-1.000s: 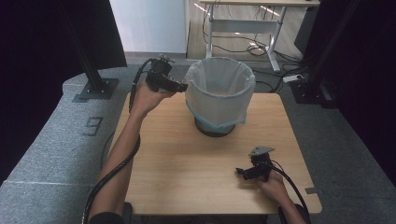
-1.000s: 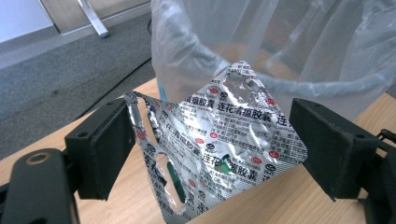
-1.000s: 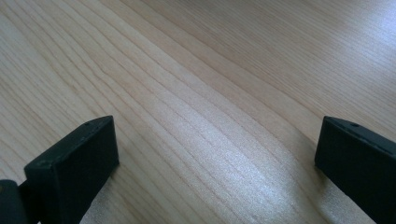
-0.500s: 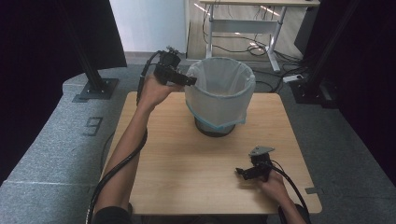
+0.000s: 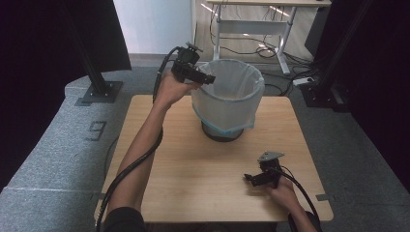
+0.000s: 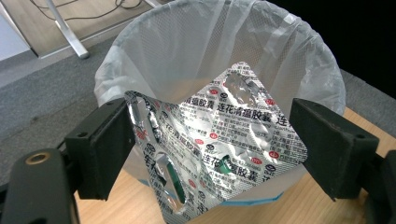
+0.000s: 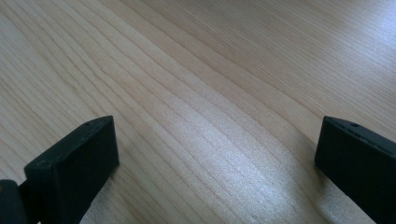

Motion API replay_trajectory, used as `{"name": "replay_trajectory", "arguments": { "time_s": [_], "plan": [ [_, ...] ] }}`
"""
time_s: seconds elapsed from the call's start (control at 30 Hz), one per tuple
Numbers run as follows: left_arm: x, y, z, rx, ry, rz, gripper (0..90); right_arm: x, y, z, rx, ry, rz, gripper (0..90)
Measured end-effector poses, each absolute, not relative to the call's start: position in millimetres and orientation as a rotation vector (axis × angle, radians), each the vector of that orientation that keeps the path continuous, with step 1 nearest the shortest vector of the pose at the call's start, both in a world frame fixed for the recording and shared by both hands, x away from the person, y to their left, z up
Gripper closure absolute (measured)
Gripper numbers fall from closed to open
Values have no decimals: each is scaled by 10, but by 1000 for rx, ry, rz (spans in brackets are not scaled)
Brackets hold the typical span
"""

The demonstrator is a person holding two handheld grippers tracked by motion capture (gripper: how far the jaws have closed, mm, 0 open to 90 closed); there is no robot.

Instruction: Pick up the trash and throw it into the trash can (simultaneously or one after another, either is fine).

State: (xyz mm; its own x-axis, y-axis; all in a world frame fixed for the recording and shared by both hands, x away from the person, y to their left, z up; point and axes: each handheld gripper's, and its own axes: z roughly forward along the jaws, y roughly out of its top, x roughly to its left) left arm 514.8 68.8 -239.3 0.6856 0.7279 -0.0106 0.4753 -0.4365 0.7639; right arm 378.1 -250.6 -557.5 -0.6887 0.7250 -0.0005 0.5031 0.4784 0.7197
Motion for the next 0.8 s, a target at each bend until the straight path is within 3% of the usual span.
{"name": "replay_trajectory", "arguments": {
  "time_s": [0.8],
  "plan": [
    [5352,137,-2447,2129,889,443,160,3780,-2507,-5575,1041,2424,1030,0]
  ]
}}
